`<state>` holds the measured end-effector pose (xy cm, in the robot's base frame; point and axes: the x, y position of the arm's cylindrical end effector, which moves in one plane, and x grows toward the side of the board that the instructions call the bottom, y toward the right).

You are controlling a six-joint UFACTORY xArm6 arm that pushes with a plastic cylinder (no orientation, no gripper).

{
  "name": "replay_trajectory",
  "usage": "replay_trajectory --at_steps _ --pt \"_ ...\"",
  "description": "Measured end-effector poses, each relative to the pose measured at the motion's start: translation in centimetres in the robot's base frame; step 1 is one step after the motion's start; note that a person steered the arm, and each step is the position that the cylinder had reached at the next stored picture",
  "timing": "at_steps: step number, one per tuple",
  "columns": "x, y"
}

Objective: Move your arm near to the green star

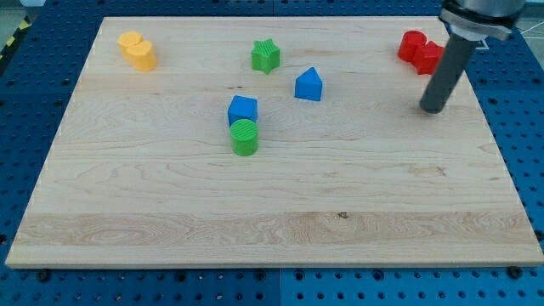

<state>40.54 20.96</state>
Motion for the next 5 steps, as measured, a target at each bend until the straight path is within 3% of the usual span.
replay_trajectory --at_steps 1,4,5 --pt "0.0 -3.2" --pt "-0.9 -3.6" --pt "-1.0 -7.8"
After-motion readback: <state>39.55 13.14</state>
